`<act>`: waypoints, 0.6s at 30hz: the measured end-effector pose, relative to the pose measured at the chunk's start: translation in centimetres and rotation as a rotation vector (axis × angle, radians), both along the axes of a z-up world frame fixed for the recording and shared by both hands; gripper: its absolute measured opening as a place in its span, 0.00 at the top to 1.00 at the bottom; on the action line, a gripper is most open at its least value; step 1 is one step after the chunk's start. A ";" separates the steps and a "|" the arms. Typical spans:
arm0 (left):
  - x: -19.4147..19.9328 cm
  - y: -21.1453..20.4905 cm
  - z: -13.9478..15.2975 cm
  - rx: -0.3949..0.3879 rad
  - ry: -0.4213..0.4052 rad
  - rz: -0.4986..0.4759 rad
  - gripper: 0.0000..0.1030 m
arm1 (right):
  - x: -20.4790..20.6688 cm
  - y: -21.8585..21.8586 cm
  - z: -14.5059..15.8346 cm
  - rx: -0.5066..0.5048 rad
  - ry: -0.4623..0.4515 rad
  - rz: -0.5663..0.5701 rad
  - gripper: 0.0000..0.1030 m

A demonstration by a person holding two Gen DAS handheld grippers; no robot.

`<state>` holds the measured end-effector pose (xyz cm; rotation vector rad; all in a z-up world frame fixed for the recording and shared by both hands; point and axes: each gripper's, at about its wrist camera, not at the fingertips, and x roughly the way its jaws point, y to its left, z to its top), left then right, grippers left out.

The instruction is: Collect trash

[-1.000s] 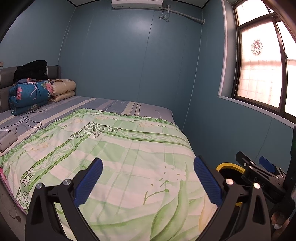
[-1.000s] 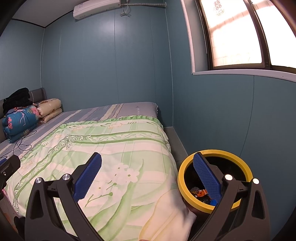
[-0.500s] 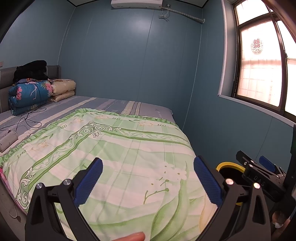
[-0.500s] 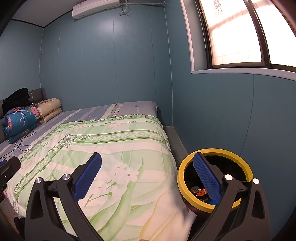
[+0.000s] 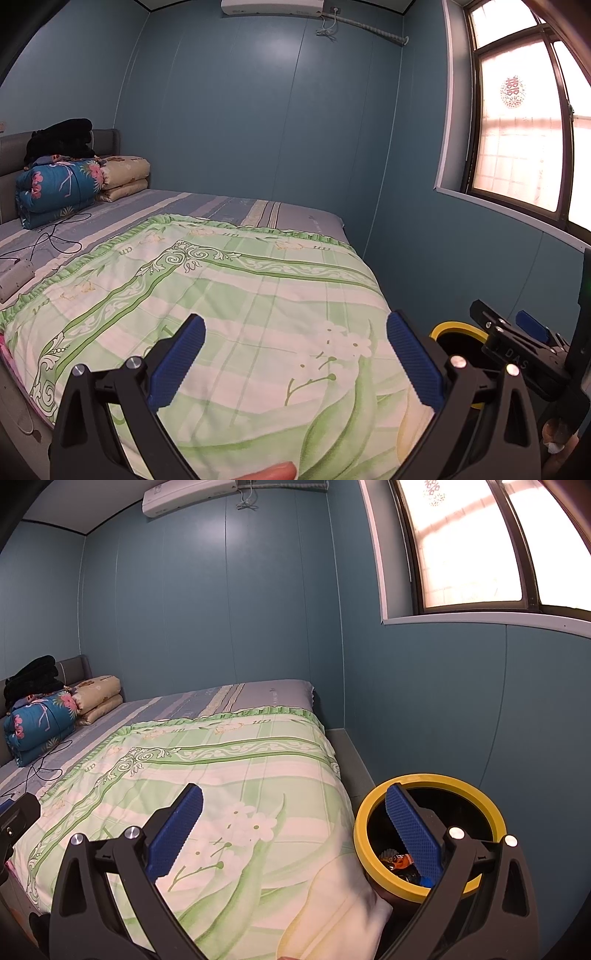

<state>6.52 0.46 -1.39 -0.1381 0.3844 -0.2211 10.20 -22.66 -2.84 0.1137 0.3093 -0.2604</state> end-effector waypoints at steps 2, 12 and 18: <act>0.0 0.0 0.0 0.001 0.000 -0.002 0.08 | 0.0 0.0 0.0 0.000 0.001 0.001 0.08; 0.1 0.1 0.0 -0.002 0.004 -0.004 0.08 | 0.0 0.0 -0.1 0.002 0.003 0.002 0.08; 0.1 0.2 0.0 -0.005 0.007 -0.005 0.08 | 0.1 0.0 -0.1 0.003 0.005 0.002 0.08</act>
